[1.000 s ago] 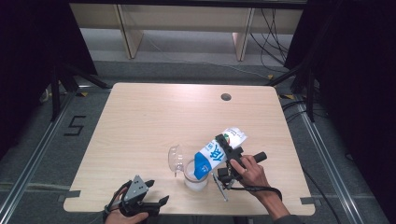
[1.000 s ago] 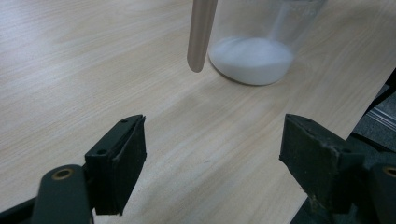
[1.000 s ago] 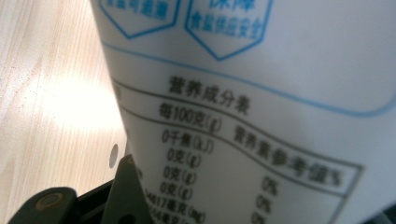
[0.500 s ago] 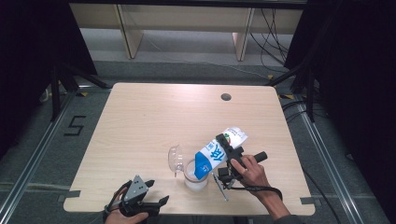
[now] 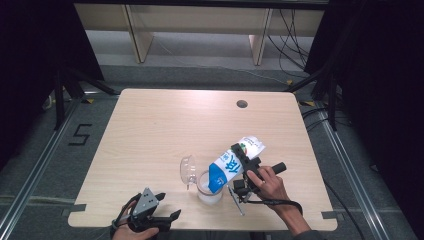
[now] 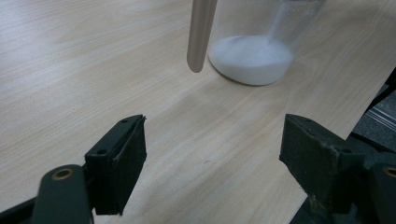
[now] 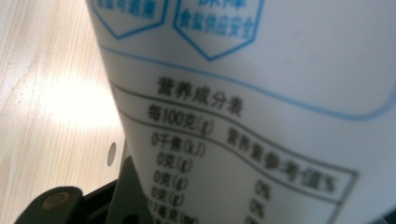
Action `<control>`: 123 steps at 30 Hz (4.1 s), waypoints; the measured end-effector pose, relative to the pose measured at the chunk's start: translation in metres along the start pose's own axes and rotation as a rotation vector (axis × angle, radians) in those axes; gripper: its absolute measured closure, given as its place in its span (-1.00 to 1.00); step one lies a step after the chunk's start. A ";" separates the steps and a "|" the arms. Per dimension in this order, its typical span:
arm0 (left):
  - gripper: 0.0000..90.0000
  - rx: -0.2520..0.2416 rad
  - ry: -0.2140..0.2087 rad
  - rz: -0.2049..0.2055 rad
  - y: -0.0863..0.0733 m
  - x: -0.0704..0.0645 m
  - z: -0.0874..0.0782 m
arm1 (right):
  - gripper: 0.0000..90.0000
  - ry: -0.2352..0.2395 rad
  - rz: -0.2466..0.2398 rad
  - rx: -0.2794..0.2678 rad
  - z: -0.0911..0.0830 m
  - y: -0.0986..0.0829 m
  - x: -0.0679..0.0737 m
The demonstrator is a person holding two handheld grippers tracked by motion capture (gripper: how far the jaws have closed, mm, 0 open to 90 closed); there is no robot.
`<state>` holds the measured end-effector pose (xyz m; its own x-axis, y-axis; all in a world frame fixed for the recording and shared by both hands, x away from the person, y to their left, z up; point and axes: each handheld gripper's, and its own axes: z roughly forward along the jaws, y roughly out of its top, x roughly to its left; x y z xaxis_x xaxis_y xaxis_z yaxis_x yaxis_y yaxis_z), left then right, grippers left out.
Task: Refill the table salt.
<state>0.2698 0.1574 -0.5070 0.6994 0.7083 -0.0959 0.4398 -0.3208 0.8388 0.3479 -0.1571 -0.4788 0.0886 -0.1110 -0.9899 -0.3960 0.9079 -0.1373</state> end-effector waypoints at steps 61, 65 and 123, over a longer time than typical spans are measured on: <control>-0.51 -0.002 -0.001 -0.001 0.000 0.000 0.000 | 0.42 -0.023 -0.030 -0.015 -0.001 0.000 -0.008; -0.51 -0.004 -0.003 -0.002 0.000 0.000 0.000 | 0.43 -0.023 -0.030 -0.014 -0.001 0.000 -0.008; -0.51 0.003 -0.001 0.005 0.000 0.000 0.000 | 0.51 -0.022 -0.033 0.004 -0.003 0.002 -0.009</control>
<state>0.2698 0.1577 -0.5067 0.7021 0.7061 -0.0924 0.4383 -0.3263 0.8375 0.3439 -0.1556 -0.4707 0.1212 -0.1319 -0.9838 -0.3892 0.9055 -0.1693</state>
